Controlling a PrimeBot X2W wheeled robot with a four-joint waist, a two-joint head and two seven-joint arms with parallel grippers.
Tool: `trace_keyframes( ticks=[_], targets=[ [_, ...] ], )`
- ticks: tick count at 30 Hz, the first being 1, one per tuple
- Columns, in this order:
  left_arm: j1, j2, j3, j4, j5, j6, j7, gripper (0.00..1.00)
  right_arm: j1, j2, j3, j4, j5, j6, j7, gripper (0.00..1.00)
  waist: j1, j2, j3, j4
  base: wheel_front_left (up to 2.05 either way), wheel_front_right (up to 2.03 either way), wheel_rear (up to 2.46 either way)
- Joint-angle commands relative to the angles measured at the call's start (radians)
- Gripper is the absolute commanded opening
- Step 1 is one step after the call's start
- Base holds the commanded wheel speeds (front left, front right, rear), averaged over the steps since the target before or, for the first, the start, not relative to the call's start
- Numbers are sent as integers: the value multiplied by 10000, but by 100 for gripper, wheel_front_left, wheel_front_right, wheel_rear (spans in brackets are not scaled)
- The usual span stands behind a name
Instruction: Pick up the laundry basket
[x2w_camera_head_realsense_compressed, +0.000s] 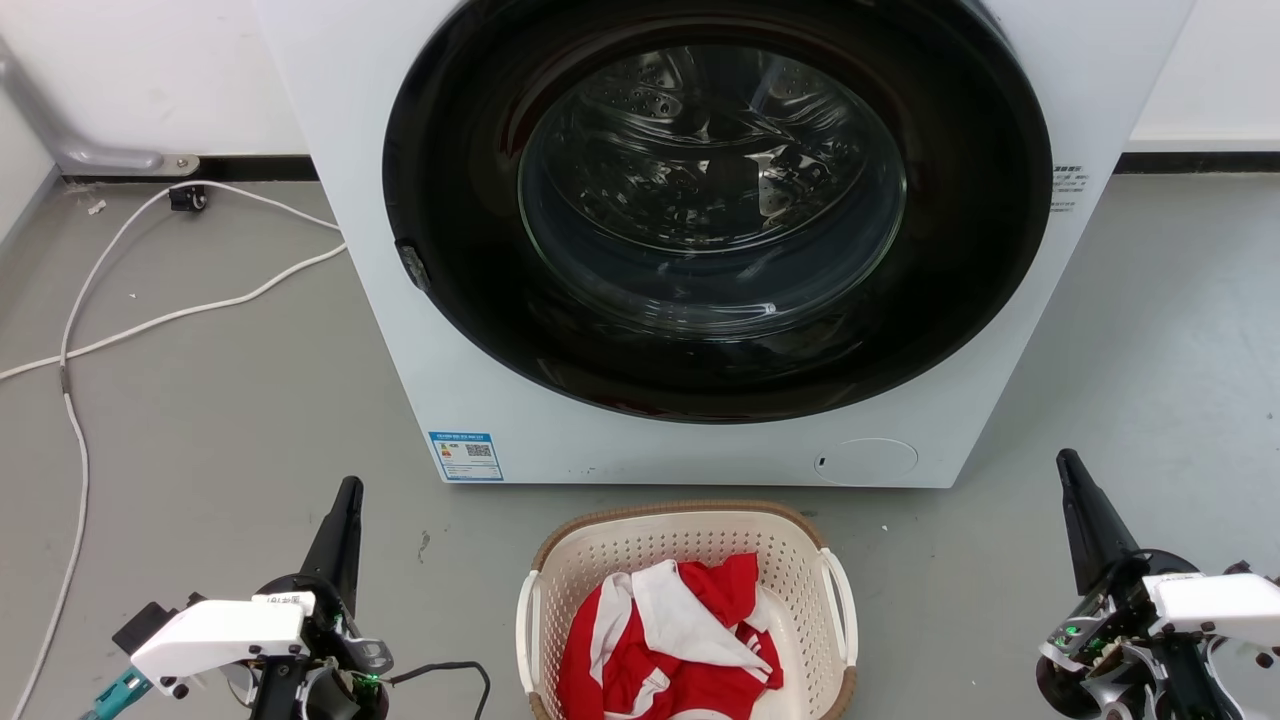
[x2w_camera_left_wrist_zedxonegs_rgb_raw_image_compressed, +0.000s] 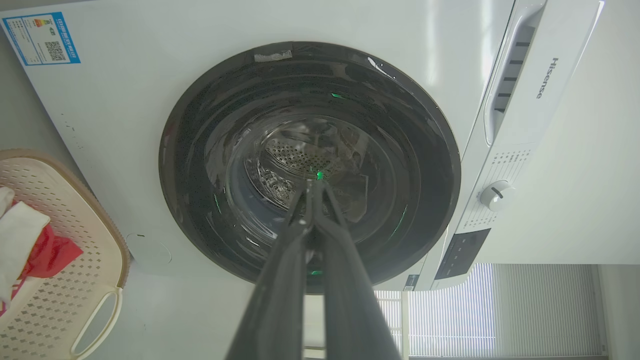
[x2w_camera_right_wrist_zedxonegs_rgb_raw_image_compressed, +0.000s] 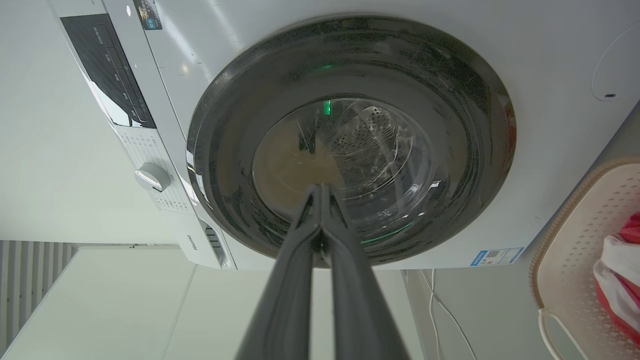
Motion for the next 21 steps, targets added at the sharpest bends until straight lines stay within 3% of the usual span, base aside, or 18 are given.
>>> trace_keyframes(
  ticks=[1, 21],
  targets=[
    [-96, -18, 31, 12, 21, -40, 41, 0, -103, 35, -14, 12, -51, 0, 23, 0, 0, 0, 0, 0, 0, 0, 0],
    [-101, -36, 63, 14, 57, -40, 60, 0, -104, 38, -25, 13, -67, 0, 36, 0, 0, 0, 0, 0, 0, 0, 0]
  ],
)
